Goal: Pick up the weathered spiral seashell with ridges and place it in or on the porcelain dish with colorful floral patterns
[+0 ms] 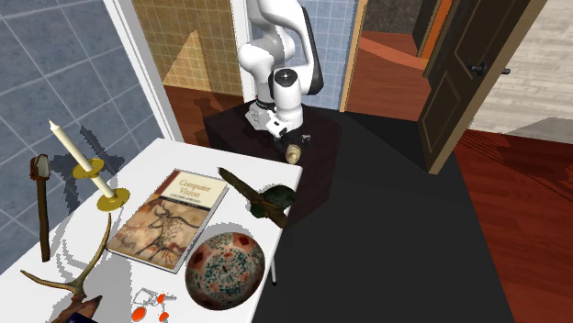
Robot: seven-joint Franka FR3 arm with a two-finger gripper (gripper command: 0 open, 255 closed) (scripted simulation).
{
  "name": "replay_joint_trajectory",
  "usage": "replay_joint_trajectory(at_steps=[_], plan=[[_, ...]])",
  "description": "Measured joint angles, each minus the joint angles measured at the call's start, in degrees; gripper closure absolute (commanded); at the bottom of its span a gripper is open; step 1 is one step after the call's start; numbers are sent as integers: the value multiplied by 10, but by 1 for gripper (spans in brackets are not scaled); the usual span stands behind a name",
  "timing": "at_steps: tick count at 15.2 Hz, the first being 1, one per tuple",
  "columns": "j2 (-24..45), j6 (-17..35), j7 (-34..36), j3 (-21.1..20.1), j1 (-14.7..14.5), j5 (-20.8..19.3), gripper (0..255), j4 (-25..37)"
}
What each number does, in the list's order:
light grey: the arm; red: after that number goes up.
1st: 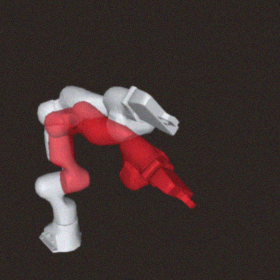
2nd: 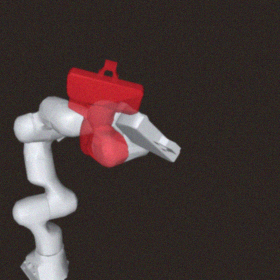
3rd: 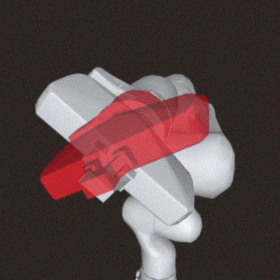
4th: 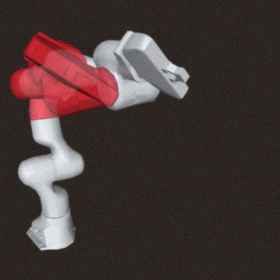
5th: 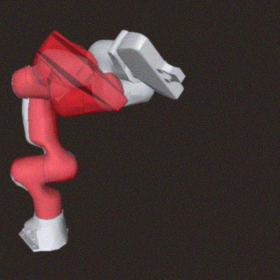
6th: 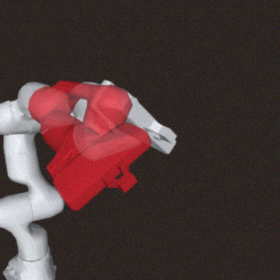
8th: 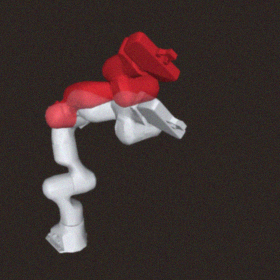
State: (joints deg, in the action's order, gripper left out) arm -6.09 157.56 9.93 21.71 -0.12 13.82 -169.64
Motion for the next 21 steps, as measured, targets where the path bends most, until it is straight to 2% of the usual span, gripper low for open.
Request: replay_joint_trajectory(at_steps=[3, 6, 10, 21], plan=[[-18, -14, 18, -3, 10, -24, 255, -2], [-58, -49, 51, -14, 31, -66, 255, -4], [-108, -94, 79, -26, 55, -102, 255, -6], [-228, -233, 122, -54, 89, -144, 255, 15]])
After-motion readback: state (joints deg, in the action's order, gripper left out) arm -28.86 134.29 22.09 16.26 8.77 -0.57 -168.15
